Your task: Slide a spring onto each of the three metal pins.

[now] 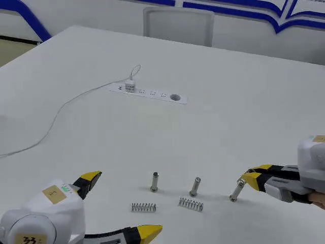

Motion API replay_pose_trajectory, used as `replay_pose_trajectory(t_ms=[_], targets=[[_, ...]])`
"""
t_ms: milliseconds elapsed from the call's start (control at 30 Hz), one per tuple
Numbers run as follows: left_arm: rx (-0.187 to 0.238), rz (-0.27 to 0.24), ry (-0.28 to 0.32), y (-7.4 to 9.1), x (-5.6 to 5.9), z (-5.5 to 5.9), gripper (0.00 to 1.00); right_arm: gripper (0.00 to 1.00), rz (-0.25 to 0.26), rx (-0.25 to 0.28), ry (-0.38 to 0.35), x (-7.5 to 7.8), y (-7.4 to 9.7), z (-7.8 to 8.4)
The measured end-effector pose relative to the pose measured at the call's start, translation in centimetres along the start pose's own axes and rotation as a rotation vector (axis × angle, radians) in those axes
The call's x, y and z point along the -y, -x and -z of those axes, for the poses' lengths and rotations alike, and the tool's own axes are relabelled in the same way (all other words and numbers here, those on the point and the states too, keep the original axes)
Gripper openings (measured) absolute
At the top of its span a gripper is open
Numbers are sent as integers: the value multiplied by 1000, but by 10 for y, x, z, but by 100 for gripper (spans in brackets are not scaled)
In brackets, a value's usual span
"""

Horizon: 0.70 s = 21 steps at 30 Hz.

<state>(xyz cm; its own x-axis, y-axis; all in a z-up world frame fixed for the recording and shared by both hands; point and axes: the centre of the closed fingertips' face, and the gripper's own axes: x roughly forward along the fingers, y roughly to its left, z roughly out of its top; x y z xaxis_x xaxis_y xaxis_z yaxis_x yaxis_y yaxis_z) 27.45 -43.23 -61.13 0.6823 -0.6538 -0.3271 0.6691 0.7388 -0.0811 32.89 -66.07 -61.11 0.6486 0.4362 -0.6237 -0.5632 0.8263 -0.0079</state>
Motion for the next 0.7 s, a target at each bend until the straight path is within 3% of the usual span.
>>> replay_pose_trajectory(t_ms=[700], targets=[[-22, 16, -5, -2, 2, 4, 100, 11, -6, -16, 9, -2, 3, 1]])
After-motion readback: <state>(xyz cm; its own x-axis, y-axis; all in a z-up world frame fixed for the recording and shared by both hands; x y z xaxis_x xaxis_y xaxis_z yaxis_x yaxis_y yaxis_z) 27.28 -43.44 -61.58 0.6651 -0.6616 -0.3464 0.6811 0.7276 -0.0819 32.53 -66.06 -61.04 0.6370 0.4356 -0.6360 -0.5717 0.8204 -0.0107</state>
